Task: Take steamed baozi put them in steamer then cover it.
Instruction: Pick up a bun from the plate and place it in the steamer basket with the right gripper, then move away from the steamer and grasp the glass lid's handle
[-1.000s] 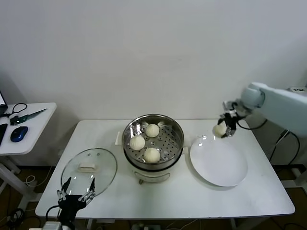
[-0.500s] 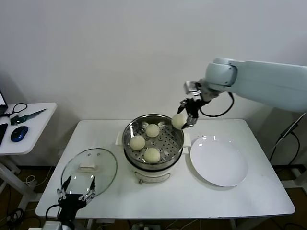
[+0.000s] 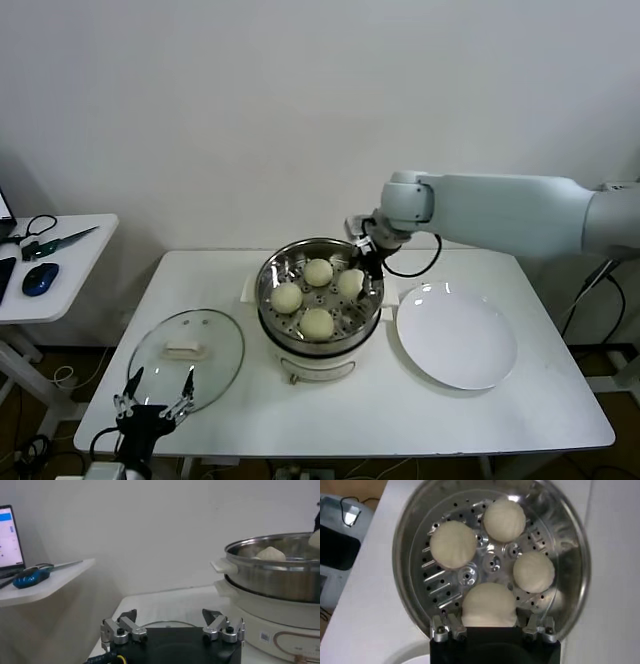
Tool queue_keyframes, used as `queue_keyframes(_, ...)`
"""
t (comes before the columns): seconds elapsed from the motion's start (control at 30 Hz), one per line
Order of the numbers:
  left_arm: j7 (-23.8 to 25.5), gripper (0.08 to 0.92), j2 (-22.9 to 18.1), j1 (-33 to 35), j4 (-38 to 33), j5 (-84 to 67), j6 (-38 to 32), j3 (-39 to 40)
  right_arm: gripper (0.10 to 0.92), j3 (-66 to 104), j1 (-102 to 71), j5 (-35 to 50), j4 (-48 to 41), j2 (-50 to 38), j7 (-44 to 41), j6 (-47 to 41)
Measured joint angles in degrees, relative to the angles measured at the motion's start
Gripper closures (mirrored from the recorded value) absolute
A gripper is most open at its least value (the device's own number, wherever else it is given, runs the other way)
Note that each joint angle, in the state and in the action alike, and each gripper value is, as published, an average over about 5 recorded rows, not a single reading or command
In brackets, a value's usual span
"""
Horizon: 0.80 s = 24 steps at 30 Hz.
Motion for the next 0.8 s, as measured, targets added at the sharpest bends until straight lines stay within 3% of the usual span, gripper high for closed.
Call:
queue_keyframes(0.3,0.01,0.177,-0.03,-0.28,0.15,-0.02,0.02,-0.04,0.300,0.70,-2.98,-1.69,-2.43,1.56,0.26,-0.08)
queue_keyframes(0.5,-0.02,0.177,-0.02,-0.34,-0.07,-0.16,0.26,-0.26,0.210,1.94,-3.02,-0.85,-3.05,1.47,-0.36,0.77)
queue_keyframes(0.8,-0.05,0.177,0.16,-0.38,-1.15,-0.81,1.34,-0.27,0.202,4.37,0.66,3.61,-4.16,-1.70,-2.90,2.64)
